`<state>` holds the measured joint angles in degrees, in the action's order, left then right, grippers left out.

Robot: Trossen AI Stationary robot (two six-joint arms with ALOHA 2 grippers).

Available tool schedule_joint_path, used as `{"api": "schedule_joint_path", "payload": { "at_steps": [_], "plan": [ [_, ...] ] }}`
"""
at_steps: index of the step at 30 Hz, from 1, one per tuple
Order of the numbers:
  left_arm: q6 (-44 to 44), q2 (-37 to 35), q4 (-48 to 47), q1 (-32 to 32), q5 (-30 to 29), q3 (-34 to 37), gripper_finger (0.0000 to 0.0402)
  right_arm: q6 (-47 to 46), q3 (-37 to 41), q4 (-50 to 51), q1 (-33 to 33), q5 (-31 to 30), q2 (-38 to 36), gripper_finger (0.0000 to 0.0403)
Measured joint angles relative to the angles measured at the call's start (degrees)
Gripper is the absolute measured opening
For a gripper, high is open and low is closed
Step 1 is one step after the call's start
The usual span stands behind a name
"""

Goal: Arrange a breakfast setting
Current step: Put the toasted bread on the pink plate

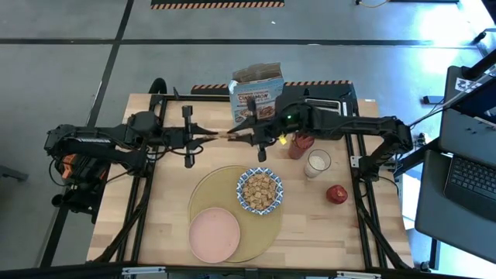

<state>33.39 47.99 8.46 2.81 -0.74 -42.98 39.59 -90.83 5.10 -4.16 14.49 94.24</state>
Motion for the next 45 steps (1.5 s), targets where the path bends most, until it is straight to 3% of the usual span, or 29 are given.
{"api": "schedule_joint_path", "payload": {
  "at_steps": [8,14,17,24,32,38,42,45],
  "plan": [
    [-0.2,-0.2,-0.4,0.0,-1.1,0.0,0.0021,1.2,-0.1,1.0,0.0,1.4,-0.9,0.0153],
    [-0.2,-0.3,-4.1,0.0,-8.3,0.0,0.0020,7.6,-0.4,7.3,0.0,1.6,-6.4,0.0162],
    [-0.2,-0.4,-7.5,0.0,-8.4,-0.1,0.0020,7.7,-0.4,11.9,0.1,1.8,-9.3,0.0163],
    [-7.7,1.7,-21.5,0.0,6.0,-6.7,0.0020,7.3,-0.4,27.7,0.1,2.1,-13.2,0.0163],
    [-17.6,15.7,-44.7,-2.6,11.5,-18.5,0.0020,7.3,-0.2,35.7,0.1,0.8,-13.0,0.0163],
    [-19.5,27.8,-58.7,-7.5,29.8,-25.6,0.0020,8.8,0.0,38.0,0.1,-8.3,-13.2,0.0163],
    [-19.6,33.4,-65.7,-11.4,38.1,-28.9,0.0025,8.9,0.0,40.3,0.0,-12.8,-13.2,0.0163],
    [-19.7,36.2,-64.8,-14.3,42.3,-30.2,0.0032,8.9,0.0,40.7,0.0,-13.6,-13.2,0.0163]
  ]
}}
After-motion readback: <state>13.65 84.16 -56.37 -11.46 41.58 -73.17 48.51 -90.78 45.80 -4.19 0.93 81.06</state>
